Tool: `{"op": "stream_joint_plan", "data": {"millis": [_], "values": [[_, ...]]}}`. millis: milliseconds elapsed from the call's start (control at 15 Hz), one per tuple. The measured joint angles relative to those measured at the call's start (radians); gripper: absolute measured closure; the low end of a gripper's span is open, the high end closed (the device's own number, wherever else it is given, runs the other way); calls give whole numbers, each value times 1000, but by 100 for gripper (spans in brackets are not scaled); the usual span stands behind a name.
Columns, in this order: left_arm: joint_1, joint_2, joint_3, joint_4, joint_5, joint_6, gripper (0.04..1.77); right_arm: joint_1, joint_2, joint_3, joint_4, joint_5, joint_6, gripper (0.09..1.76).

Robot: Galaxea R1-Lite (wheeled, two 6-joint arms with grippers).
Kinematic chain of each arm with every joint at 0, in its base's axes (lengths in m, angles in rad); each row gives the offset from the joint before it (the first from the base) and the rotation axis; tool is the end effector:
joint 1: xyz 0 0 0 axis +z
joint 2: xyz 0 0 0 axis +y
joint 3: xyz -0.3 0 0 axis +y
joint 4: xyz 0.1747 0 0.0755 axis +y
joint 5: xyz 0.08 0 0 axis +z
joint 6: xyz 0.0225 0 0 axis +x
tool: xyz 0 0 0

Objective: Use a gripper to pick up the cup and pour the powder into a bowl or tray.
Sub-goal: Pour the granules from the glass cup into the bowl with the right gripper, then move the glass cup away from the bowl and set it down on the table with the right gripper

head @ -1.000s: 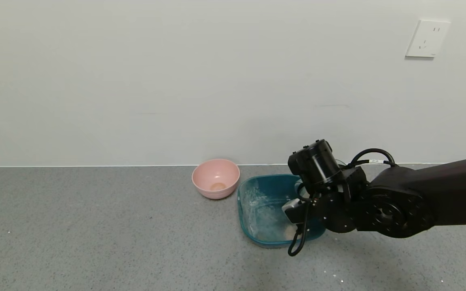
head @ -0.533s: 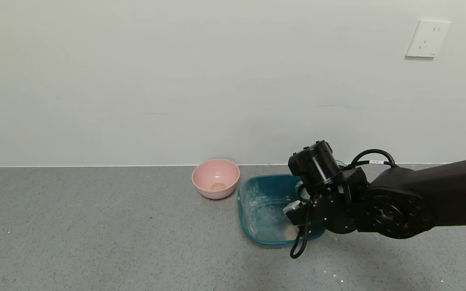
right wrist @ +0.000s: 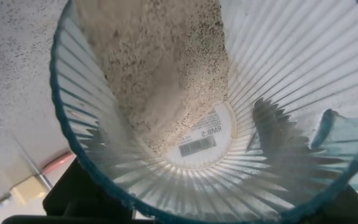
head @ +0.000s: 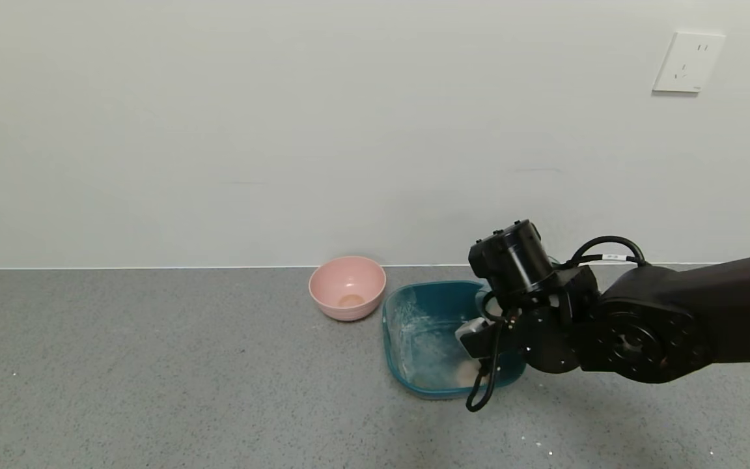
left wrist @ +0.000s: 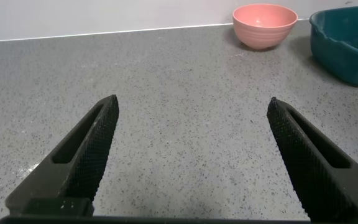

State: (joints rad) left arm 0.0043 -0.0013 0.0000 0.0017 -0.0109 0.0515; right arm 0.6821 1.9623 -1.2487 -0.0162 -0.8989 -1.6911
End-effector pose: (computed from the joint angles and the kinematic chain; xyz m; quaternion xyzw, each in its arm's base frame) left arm -0.0229 -0.0003 0.0753 0.0257 0.0001 -0.0033 0.9997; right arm 0.2968 0.2183 0.1597 -0.8602 0.2355 0.1124 0.4380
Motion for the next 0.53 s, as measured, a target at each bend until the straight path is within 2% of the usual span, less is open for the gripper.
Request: {"op": "stream_joint_plan", "data": {"millis": [533], "values": [[0,0,0,0,0,0,9,-2,-21,10,10,39,354,54]]}}
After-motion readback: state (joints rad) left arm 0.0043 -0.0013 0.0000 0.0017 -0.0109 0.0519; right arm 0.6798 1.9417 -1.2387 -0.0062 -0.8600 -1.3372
